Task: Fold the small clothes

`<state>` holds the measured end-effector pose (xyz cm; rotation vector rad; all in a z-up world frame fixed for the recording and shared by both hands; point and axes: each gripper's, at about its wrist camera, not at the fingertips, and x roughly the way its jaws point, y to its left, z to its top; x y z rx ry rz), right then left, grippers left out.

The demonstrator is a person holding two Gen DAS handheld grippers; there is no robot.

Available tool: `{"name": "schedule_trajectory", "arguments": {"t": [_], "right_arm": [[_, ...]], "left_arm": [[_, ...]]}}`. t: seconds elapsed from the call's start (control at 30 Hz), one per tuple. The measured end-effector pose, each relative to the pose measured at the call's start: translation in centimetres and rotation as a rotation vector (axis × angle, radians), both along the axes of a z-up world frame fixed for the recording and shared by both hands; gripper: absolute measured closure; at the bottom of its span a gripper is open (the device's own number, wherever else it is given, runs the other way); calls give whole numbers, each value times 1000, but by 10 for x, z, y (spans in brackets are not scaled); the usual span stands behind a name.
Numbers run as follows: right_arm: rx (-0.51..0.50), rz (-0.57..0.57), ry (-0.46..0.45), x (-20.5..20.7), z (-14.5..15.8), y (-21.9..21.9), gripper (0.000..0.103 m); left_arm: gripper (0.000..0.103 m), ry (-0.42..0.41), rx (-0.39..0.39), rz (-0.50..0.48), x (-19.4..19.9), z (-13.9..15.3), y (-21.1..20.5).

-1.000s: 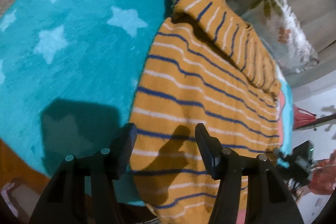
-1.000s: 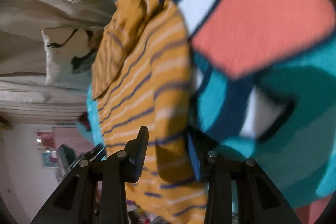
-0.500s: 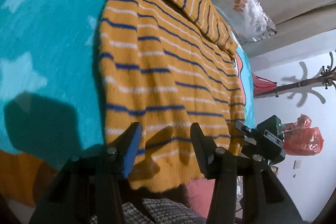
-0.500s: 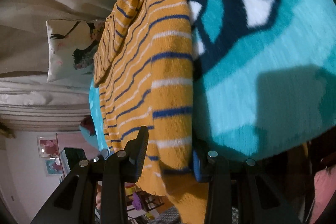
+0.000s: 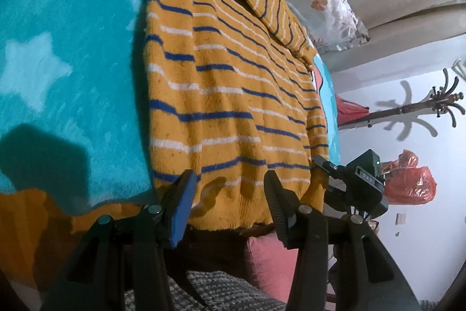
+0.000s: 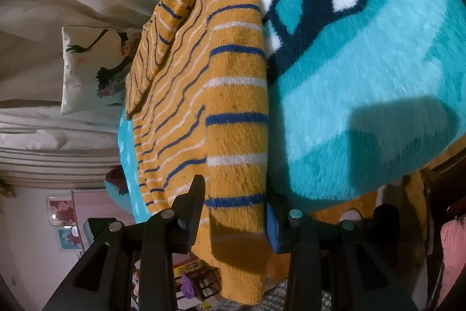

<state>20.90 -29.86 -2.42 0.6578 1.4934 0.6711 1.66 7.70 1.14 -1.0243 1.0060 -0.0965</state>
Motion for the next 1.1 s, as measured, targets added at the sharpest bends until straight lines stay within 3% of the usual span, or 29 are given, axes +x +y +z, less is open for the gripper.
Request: {"name": "schedule_trajectory", "arguments": {"t": [0.1,0.33,0.47,0.6,0.87,1.0,1.1], "right_arm": [[-6,-19,12,1,0,1,62],[-73,0,-16,0,6,11,62],[-91,-1,-13,2,8,14,62],[-109,3,-20,2,9,17,62],[-136,13,-21,3,10,20,61],[-145,19,-13,5,10,21,61],[-149,32,-13,6,11,25,59]], "left_arm": [[56,-25,3,4,-5,-1,2],[51,-52,122,-14,-20,10,-4],[41,-2,142,8,-29,-4,1],[41,20,149,15,-36,-19,5],[40,-75,19,-21,-32,-19,-1],[42,-124,-7,-24,-35,-8,-7],[42,-113,-21,-2,-34,-12,-5]]}}
